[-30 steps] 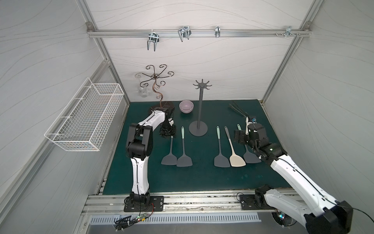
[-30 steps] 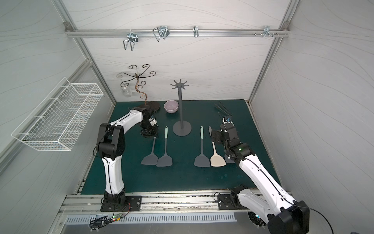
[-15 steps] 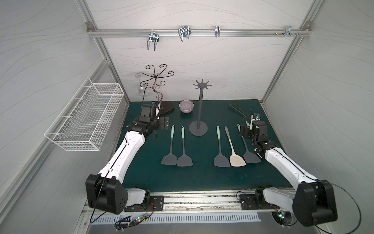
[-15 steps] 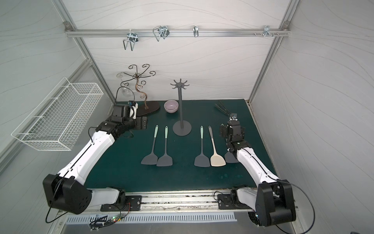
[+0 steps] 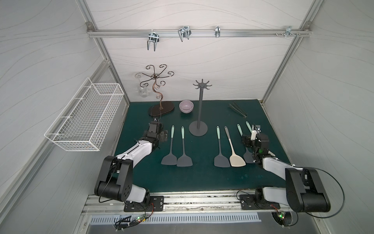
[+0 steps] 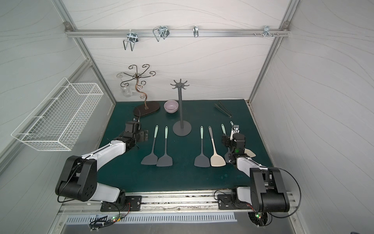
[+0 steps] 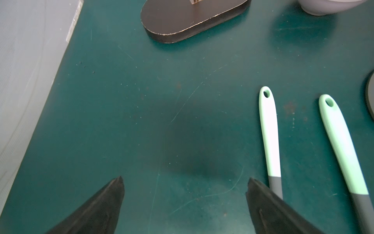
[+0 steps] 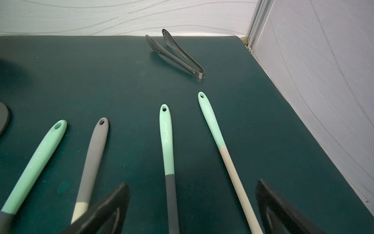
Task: Take the spatula off the kitchen utensil rack
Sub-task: Reset both arms
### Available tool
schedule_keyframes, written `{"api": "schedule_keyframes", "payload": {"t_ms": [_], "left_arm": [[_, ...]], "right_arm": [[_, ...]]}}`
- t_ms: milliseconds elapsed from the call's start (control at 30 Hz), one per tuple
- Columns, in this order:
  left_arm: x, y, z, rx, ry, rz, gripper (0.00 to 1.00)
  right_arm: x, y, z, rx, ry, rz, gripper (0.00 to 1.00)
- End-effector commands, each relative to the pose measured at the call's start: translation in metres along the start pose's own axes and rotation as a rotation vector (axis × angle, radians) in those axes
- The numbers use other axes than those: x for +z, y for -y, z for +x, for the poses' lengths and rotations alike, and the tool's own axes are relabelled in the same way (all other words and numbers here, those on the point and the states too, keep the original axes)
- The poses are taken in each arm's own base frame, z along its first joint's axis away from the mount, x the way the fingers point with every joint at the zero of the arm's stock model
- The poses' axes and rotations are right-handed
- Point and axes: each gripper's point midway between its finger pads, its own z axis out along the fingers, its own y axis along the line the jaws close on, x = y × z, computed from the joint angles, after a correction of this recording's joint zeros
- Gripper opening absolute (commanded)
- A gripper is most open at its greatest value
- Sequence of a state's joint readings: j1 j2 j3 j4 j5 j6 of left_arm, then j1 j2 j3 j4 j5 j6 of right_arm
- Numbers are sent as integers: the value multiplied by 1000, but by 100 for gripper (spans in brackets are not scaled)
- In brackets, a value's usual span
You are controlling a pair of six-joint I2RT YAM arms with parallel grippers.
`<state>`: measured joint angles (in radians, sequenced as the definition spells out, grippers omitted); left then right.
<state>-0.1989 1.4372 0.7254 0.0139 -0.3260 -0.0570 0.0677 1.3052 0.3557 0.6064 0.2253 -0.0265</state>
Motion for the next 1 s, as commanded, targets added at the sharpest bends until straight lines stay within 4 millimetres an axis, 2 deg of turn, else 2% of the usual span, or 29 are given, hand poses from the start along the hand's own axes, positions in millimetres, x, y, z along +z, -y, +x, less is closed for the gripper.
{"api": "schedule_keyframes", "payload": {"t_ms": [0,133,267,367,467,500,567,633,733,967], "left_arm": [[-9,-8,-37,-27,181,-54,99],[3,-26,-12,-81,205,-108,99],[-3,-31,-18,-67,325,-103,99],[-7,-40,-21,-107,434,-86,99],[9,-51,-5,-179,453,-53,99],[8,-51,-10,-172,491,-53,99],[13,-46,-6,-168,409,-18,99],[24,-41,-11,-159,379,31,99],[25,-47,-9,-191,363,50,99],[25,-47,-9,-189,357,51,99]], "right_arm": [[4,-3,-17,-20,80,-16,99],[5,-7,-16,-33,75,-41,99],[-2,-23,-16,-36,88,-106,99],[-11,-45,-24,-24,175,-218,99],[2,-51,-18,-29,146,-232,99],[7,-53,-14,-34,139,-239,99],[14,-57,-4,-41,135,-250,99],[22,-52,-3,-22,149,-215,99],[42,-33,2,30,12,-104,99],[39,-30,1,34,27,-82,99]]}}
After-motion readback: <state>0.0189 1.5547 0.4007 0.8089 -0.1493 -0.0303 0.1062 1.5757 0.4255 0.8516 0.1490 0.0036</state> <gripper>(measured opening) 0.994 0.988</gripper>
